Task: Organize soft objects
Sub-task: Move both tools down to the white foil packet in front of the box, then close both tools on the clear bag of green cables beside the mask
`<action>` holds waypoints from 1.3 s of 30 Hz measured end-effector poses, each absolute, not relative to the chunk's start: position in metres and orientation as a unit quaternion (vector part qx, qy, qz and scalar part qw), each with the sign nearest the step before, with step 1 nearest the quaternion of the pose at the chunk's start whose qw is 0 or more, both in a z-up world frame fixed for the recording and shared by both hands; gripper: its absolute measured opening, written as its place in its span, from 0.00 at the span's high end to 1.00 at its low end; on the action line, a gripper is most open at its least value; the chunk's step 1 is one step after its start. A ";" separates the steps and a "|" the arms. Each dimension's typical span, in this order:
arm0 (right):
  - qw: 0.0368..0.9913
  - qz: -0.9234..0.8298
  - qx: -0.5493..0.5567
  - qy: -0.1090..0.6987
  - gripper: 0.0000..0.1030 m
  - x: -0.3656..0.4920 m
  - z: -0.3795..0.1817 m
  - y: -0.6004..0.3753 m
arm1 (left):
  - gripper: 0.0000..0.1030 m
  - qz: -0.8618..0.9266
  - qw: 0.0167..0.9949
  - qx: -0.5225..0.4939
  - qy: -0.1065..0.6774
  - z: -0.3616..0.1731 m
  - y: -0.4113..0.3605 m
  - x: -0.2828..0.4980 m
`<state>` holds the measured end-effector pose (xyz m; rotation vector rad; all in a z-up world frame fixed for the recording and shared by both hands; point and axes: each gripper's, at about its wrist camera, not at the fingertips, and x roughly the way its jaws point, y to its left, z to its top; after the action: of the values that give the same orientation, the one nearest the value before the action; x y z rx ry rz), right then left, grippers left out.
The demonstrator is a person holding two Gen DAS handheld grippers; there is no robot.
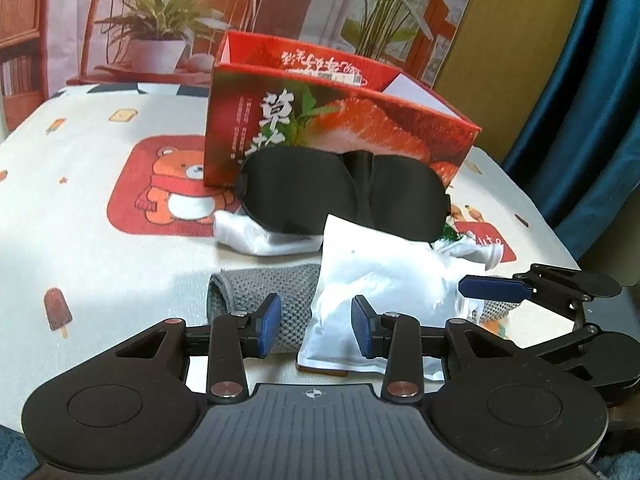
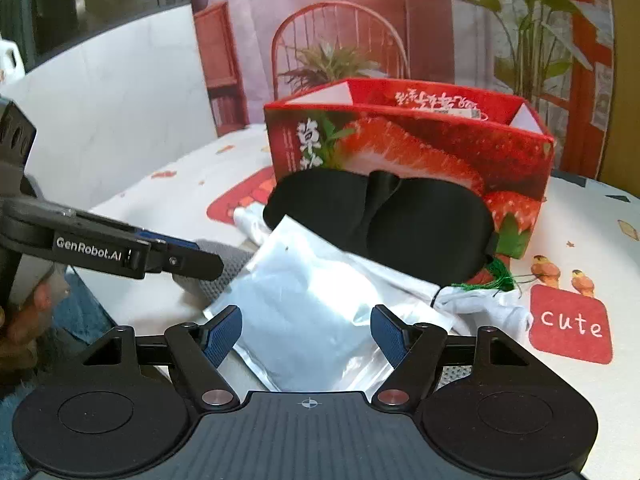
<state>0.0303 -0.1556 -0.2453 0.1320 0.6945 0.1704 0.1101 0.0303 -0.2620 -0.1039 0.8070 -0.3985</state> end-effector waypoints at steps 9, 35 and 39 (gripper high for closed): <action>0.928 0.078 0.049 0.360 0.33 0.045 -0.265 -0.155 | 0.60 -0.205 0.892 -0.046 0.401 -0.271 0.026 0.112; 0.925 0.094 -0.022 0.367 0.08 0.046 -0.280 -0.137 | 0.62 -0.227 0.882 -0.049 0.409 -0.281 0.021 0.116; 0.925 0.093 -0.033 0.368 0.09 0.046 -0.280 -0.135 | 0.62 -0.226 0.883 -0.052 0.407 -0.280 0.023 0.116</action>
<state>0.0463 -0.1349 -0.2804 -0.0687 0.7545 0.1915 0.1156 0.0231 -0.2802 -0.1087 0.8470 -0.4709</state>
